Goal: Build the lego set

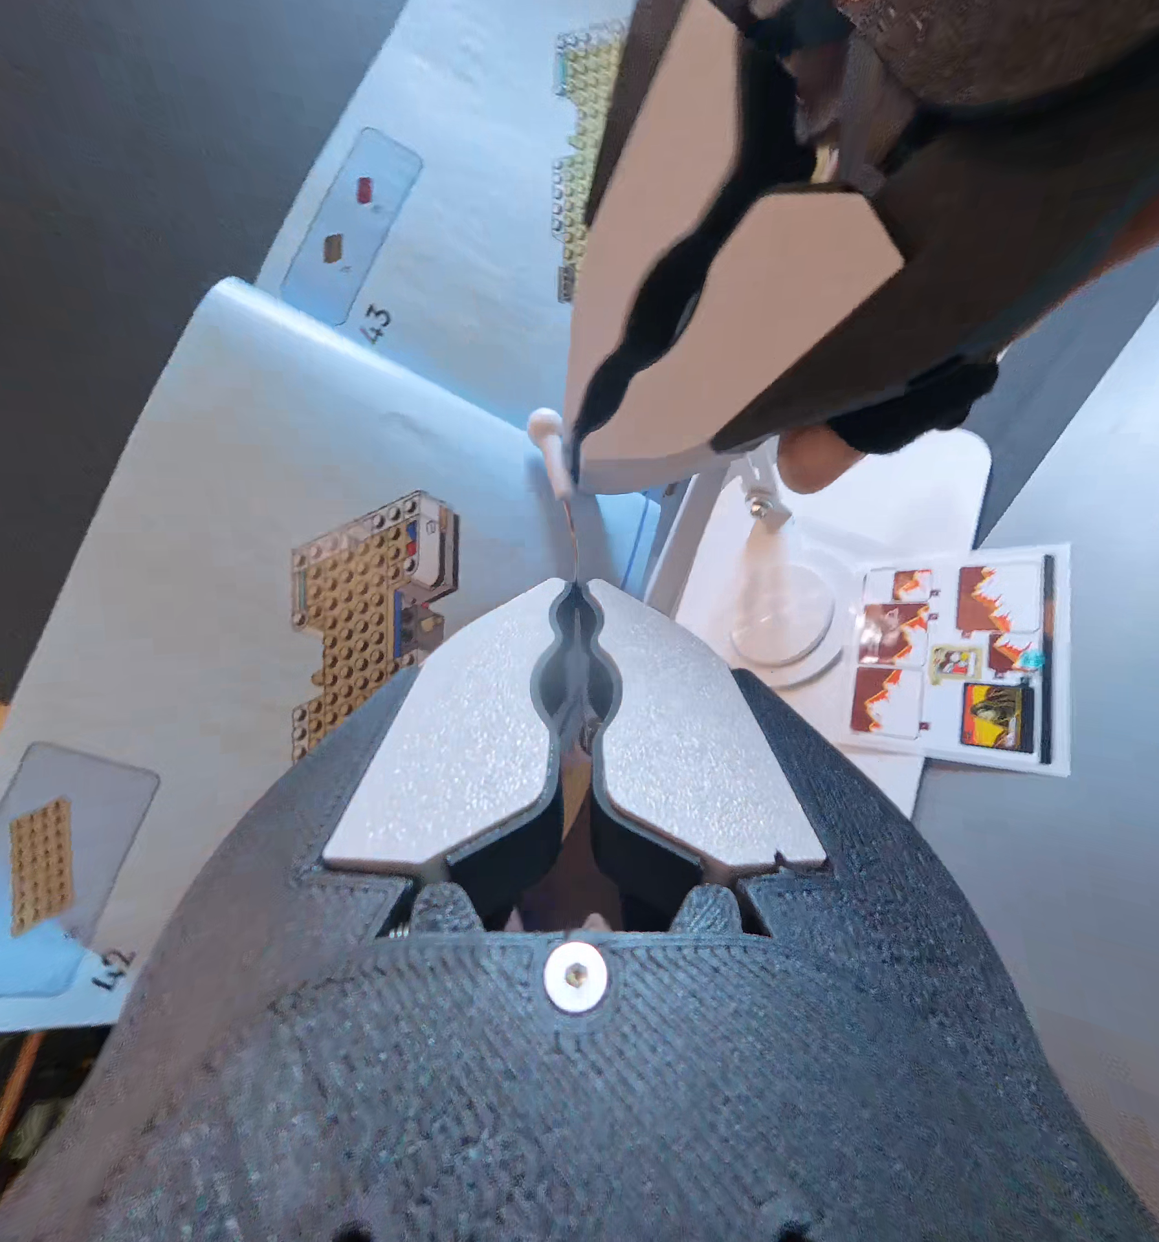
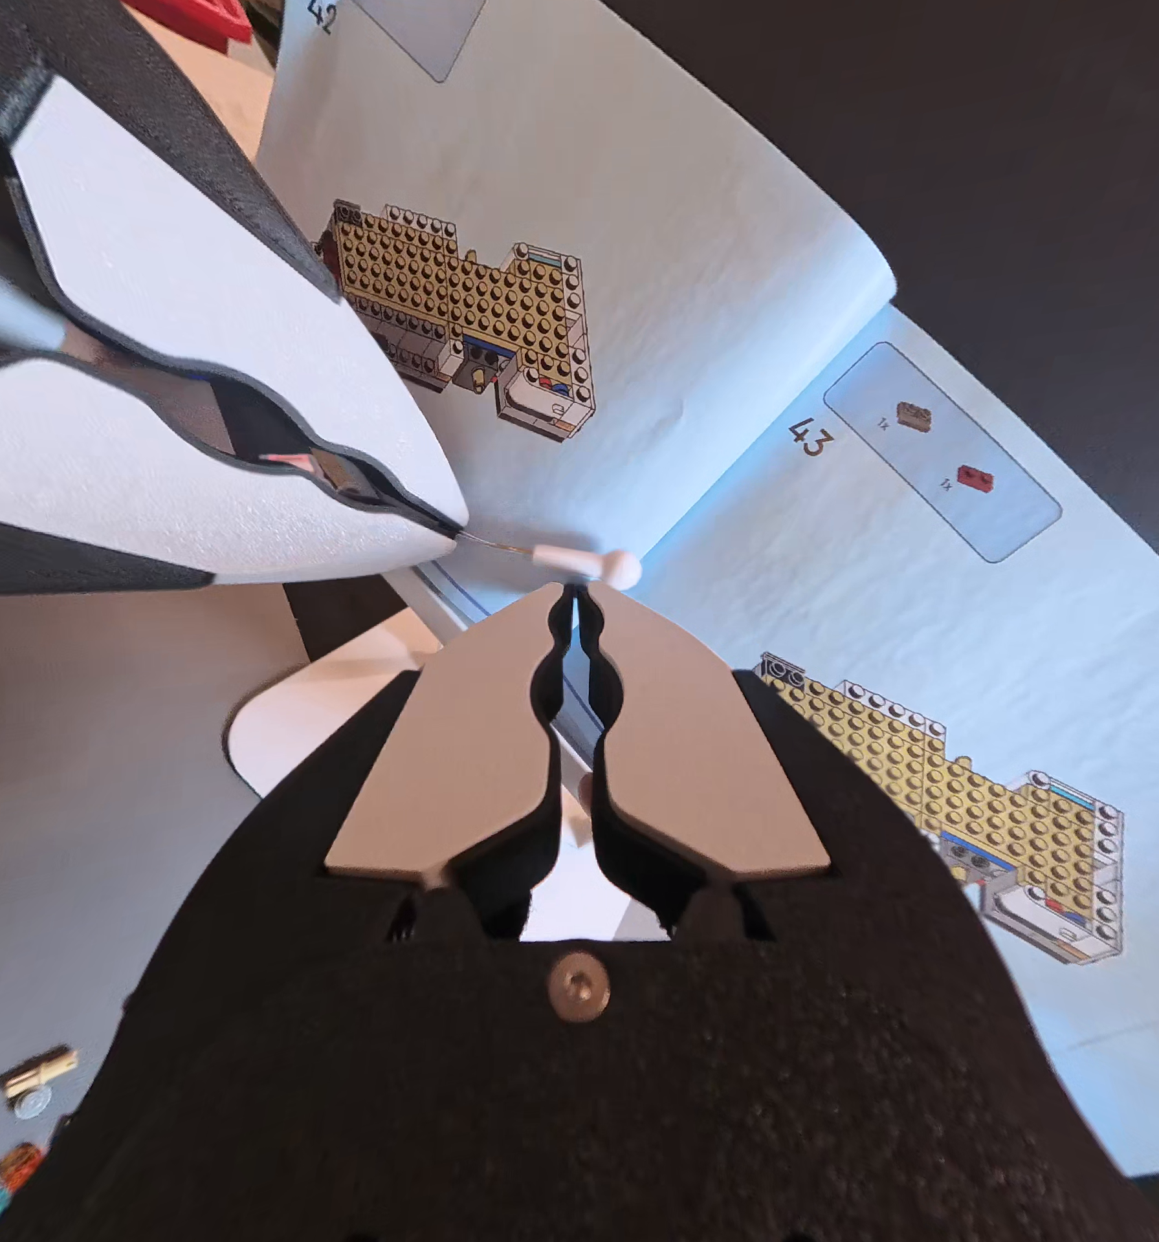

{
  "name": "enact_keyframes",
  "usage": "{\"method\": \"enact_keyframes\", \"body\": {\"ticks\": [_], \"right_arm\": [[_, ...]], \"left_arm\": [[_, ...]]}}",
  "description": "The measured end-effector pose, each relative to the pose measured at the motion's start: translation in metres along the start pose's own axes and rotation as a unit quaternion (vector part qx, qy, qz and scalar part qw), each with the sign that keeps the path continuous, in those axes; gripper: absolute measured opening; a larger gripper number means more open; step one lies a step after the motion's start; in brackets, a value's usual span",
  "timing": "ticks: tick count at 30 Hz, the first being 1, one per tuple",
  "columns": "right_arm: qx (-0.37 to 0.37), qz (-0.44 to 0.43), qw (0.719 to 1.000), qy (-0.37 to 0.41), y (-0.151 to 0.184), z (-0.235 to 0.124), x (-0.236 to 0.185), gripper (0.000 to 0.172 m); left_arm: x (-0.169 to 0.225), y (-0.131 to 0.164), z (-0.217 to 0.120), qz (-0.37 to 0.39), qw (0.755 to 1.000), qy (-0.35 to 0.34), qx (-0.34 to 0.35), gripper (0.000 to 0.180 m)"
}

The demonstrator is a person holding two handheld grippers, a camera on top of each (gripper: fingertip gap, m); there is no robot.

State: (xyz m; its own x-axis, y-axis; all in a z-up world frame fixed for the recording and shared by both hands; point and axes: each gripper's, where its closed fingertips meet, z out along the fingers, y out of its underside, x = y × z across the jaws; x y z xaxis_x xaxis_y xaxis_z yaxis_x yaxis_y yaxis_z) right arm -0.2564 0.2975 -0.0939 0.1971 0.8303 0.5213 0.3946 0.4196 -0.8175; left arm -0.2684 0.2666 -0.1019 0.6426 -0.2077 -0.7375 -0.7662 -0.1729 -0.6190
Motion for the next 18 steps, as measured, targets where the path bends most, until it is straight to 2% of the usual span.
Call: {"method": "enact_keyframes", "body": {"ticks": [4, 6, 8, 10, 14, 16, 18], "right_arm": [[-0.017, -0.002, 1.000, -0.017, 0.007, -0.005, -0.003, 0.004], [0.002, 0.018, 1.000, -0.010, 0.011, -0.017, 0.001, 0.008], [0.033, 0.054, 0.998, 0.016, 0.014, -0.037, 0.015, 0.013], [0.054, 0.093, 0.993, 0.053, 0.026, -0.061, 0.040, 0.019], [0.050, 0.176, 0.976, 0.119, 0.072, -0.097, 0.091, 0.038], [0.064, 0.226, 0.965, 0.119, 0.085, -0.113, 0.100, 0.044], [0.091, 0.246, 0.958, 0.115, 0.084, -0.135, 0.096, 0.044]], "left_arm": [[0.003, 0.002, 0.005, 0.011, 0.999, 0.031, -0.043, 0.001], [0.006, 0.001, 0.004, -0.004, 0.997, 0.052, -0.056, 0.011], [0.005, -0.009, -0.005, -0.050, 0.997, 0.054, -0.027, 0.024], [0.000, -0.016, -0.017, -0.112, 0.993, 0.042, 0.012, 0.029], [-0.007, -0.004, -0.033, -0.229, 0.972, 0.030, 0.053, 0.033], [-0.006, -0.001, -0.041, -0.271, 0.959, 0.031, 0.074, 0.035], [-0.003, -0.005, -0.054, -0.298, 0.948, 0.029, 0.106, 0.033]]}}
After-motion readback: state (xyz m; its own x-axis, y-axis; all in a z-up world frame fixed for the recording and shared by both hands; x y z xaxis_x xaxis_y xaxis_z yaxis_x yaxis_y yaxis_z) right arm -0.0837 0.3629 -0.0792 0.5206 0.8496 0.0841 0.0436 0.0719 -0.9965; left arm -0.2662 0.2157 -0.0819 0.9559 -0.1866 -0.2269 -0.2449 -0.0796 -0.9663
